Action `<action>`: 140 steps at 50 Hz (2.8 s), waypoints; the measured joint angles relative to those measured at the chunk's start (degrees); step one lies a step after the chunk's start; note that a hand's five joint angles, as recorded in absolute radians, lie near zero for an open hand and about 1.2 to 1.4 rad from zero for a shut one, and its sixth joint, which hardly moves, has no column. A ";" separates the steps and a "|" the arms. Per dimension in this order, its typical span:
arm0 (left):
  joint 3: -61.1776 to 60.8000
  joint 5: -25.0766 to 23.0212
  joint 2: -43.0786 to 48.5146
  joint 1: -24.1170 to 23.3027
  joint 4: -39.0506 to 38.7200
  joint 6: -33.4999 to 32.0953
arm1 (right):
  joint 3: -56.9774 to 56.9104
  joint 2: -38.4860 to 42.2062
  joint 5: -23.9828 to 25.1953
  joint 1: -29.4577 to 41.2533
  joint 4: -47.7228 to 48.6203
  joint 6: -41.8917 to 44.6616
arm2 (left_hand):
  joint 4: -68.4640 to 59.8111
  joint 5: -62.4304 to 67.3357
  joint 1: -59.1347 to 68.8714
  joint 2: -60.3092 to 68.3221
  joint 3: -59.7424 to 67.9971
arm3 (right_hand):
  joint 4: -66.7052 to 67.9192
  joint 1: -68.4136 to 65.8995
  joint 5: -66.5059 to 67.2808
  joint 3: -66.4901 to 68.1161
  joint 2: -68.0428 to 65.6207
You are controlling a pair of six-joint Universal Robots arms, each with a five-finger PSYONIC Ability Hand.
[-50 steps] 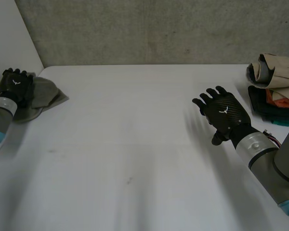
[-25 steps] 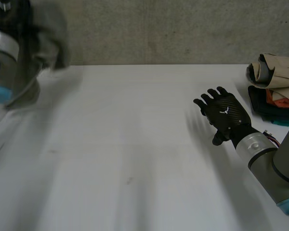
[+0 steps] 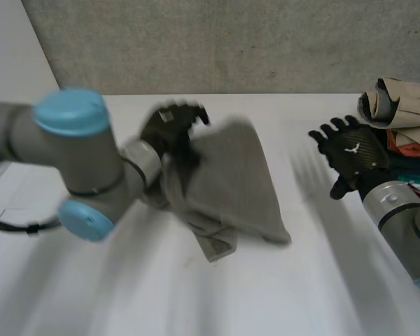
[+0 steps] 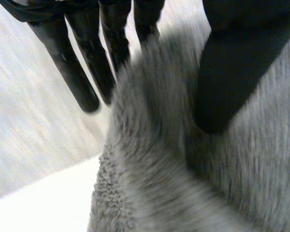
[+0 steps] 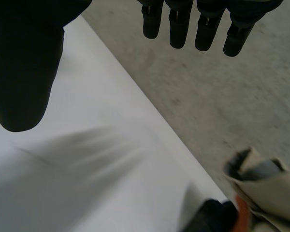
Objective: Fold the laundry.
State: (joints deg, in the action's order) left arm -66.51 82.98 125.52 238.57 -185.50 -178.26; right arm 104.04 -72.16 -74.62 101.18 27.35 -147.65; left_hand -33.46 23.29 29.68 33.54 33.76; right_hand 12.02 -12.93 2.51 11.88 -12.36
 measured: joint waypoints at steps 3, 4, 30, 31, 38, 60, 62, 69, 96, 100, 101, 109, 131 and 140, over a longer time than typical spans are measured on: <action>-0.22 0.01 2.90 -1.69 3.46 1.06 | -0.65 -0.03 -2.10 -0.59 -0.18 -0.35 | 10.65 -10.61 -8.51 -10.42 -10.25 | 0.00 0.00 0.00 0.00 0.00; -0.34 0.23 3.28 -2.12 4.71 1.34 | -0.99 -0.03 -3.27 -0.74 -0.39 -0.54 | 12.44 -12.60 -8.60 -11.76 -12.06 | 0.00 0.00 0.00 0.00 0.00; -27.38 7.98 -14.50 11.21 -9.13 -1.84 | -4.81 -0.57 -5.01 9.41 -27.31 -12.82 | 12.46 -12.67 -8.49 -11.93 -12.34 | 0.08 0.00 0.03 0.10 -0.05; -26.86 6.74 -12.67 12.10 -11.38 -3.77 | -4.53 -0.44 -4.88 10.39 -26.21 -13.75 | 12.46 -12.67 -8.49 -11.93 -12.34 | 0.11 0.00 0.07 0.16 -0.10; -19.69 0.64 -3.27 14.97 -13.27 -14.08 | -3.64 2.66 -5.07 14.76 -17.11 -15.39 | 11.61 -11.06 -8.02 -11.44 -11.65 | 5.17 -3.49 5.15 5.48 -4.64; 6.36 -0.65 10.94 15.09 -5.38 -18.51 | -17.64 12.37 -10.34 18.55 -8.57 -8.00 | -35.26 32.50 36.70 34.92 34.29 | 56.51 -49.77 52.54 54.74 -54.16; 10.01 0.03 10.49 15.01 -9.43 -18.27 | -22.17 12.57 -11.11 18.37 -7.14 -4.97 | -35.26 32.50 36.70 34.92 34.34 | 56.52 -49.77 52.54 54.95 -54.16; 22.24 3.89 5.73 14.59 -27.47 -16.12 | -36.08 11.76 -14.76 17.15 0.37 3.85 | -35.26 32.50 36.70 34.97 34.40 | 56.54 -49.77 52.55 56.05 -54.16; 8.47 4.53 -9.29 10.79 -26.21 -11.76 | -7.87 3.76 2.48 18.14 -32.14 8.67 | -35.29 32.50 36.70 35.14 34.61 | 0.66 0.12 0.03 0.43 -0.07; 8.57 3.81 -10.65 10.02 -25.05 -11.77 | -16.05 2.02 0.61 15.80 -31.55 2.75 | -35.29 32.50 36.70 35.14 34.61 | 0.06 0.12 0.03 0.04 -0.07; 8.56 3.66 -10.99 9.71 -24.81 -11.77 | -18.17 1.41 0.27 14.77 -30.90 0.38 | -35.29 32.50 36.70 35.14 34.61 | 0.07 0.12 0.04 0.04 -0.07; 7.62 3.14 -14.67 6.50 -21.99 -11.79 | -33.13 3.80 3.08 8.34 -28.19 -17.51 | -35.29 32.50 36.70 35.14 34.61 | 0.06 0.12 0.03 0.04 -0.06; -1.28 -0.17 -30.60 1.08 -19.26 -11.49 | -72.27 47.33 10.40 15.15 -27.05 -20.13 | -35.48 32.50 36.70 35.20 34.66 | 19.00 -19.53 18.88 19.26 -18.99; -3.88 0.15 -32.86 3.25 -18.96 -11.42 | -74.08 42.68 -1.57 13.74 -25.64 -19.40 | -35.49 32.50 36.70 35.20 34.66 | 56.41 -52.64 53.13 55.93 -55.33</action>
State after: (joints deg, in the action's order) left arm -70.39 83.12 92.66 241.82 -204.46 -189.68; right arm 29.96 -29.48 -76.18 114.92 1.71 -167.05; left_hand -68.95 55.79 66.38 68.74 68.42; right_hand 68.43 -65.57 55.63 67.81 -67.70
